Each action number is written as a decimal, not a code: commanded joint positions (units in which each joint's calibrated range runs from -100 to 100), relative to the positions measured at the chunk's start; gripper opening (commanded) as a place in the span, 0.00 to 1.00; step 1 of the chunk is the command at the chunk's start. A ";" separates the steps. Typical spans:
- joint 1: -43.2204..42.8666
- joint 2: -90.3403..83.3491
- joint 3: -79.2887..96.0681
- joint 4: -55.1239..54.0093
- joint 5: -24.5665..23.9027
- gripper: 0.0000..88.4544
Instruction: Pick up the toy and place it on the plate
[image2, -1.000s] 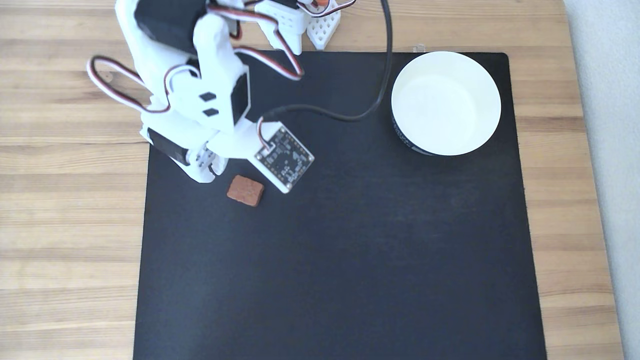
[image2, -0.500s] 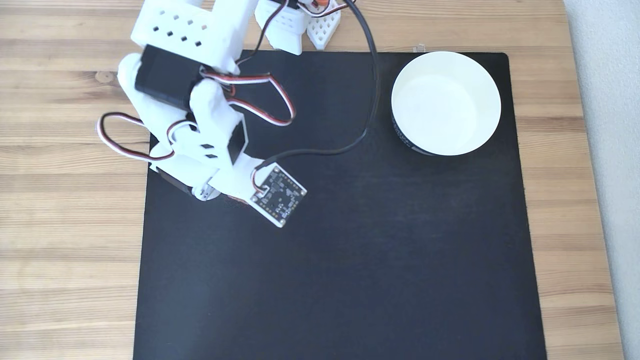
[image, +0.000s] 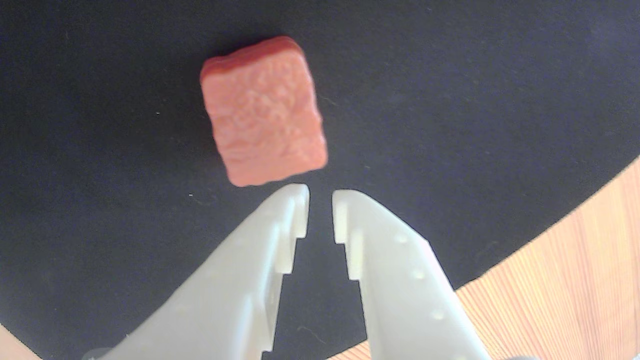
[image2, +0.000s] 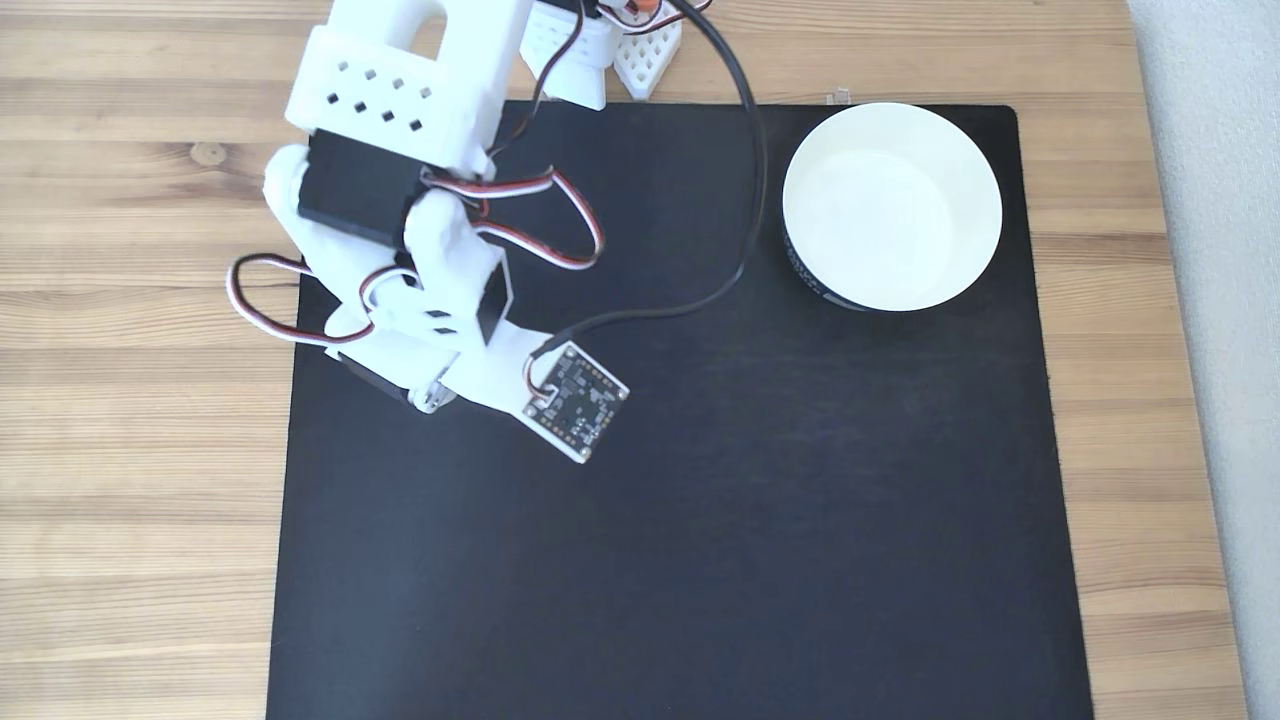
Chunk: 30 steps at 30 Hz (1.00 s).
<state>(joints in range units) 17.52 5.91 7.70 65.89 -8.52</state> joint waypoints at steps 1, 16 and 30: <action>-0.25 2.05 -0.98 -0.86 0.01 0.03; -1.08 2.22 -1.07 -0.78 0.22 0.03; -1.59 2.22 -1.44 2.44 2.73 0.03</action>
<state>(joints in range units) 15.77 8.33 7.70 66.06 -7.28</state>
